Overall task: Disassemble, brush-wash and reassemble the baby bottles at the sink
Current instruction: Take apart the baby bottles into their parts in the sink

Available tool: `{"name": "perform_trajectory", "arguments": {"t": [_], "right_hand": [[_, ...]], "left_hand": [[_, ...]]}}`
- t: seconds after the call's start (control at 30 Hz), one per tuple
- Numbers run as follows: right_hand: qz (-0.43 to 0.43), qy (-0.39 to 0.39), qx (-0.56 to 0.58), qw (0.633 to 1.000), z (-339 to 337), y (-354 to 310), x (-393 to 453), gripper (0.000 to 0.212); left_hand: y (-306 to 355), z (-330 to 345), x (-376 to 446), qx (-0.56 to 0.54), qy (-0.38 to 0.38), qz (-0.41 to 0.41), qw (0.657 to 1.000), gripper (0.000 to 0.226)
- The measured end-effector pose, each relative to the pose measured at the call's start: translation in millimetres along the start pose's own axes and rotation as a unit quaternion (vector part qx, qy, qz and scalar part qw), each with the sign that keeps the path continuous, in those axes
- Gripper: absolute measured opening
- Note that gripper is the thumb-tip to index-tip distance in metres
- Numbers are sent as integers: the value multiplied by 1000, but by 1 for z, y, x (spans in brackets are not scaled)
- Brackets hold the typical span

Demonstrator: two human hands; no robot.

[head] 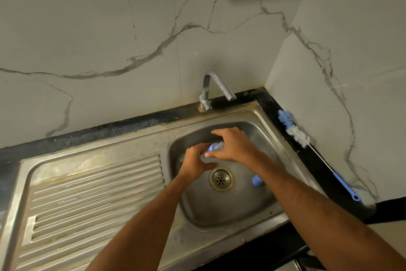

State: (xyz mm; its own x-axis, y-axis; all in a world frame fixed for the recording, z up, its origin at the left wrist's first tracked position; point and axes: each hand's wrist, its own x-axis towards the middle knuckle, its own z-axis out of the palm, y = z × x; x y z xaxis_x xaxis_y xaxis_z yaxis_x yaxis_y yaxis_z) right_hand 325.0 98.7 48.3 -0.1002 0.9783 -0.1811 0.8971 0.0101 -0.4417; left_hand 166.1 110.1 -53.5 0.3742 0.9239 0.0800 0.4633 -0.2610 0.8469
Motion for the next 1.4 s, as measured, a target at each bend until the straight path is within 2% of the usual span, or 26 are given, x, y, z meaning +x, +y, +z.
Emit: {"name": "perform_trajectory", "arguments": {"t": [0.07, 0.13, 0.17, 0.27, 0.3, 0.4, 0.47, 0.57, 0.67, 0.73, 0.9, 1.07, 1.4], "right_hand": [[20, 38, -43, 998, 5, -3, 1, 58], [16, 32, -51, 998, 10, -5, 1, 37], [-2, 20, -43, 999, 11, -6, 1, 40], [-26, -19, -33, 999, 11, -4, -1, 80], [-18, -9, -28, 999, 11, -4, 0, 81], [2, 33, -31, 999, 14, -3, 3, 48], [-10, 42, -35, 998, 15, -4, 3, 37], [-23, 56, -22, 998, 14, 1, 2, 45], [-18, 75, 6, 997, 12, 12, 1, 49], [-12, 86, 22, 996, 12, 21, -1, 47], [-3, 94, 44, 995, 16, 40, -11, 40], [21, 77, 55, 995, 28, 61, -18, 38], [71, 68, 71, 993, 40, 86, -25, 46]], "left_hand": [[2, 2, 1, 0, -3, 2, 1000, 54], [2, 6, 2, -4, -3, -8, 1000, 52], [0, 7, 2, -7, 6, -13, 1000, 52], [-4, 7, 1, -12, 21, -9, 1000, 55], [-3, 7, 1, -12, 21, -7, 1000, 56], [-1, 10, 1, -14, 14, -18, 1000, 54], [-2, 14, 3, 1, 24, -28, 999, 55], [-6, 16, 1, 44, 38, -56, 997, 58], [-15, 22, -2, 88, 19, -78, 993, 53], [-22, 28, -3, 108, -1, -105, 989, 50], [-38, 48, -14, 174, -81, -178, 965, 62], [-54, 69, -19, 218, -116, -197, 949, 51], [-72, 82, -33, 264, -217, -247, 907, 65]]}}
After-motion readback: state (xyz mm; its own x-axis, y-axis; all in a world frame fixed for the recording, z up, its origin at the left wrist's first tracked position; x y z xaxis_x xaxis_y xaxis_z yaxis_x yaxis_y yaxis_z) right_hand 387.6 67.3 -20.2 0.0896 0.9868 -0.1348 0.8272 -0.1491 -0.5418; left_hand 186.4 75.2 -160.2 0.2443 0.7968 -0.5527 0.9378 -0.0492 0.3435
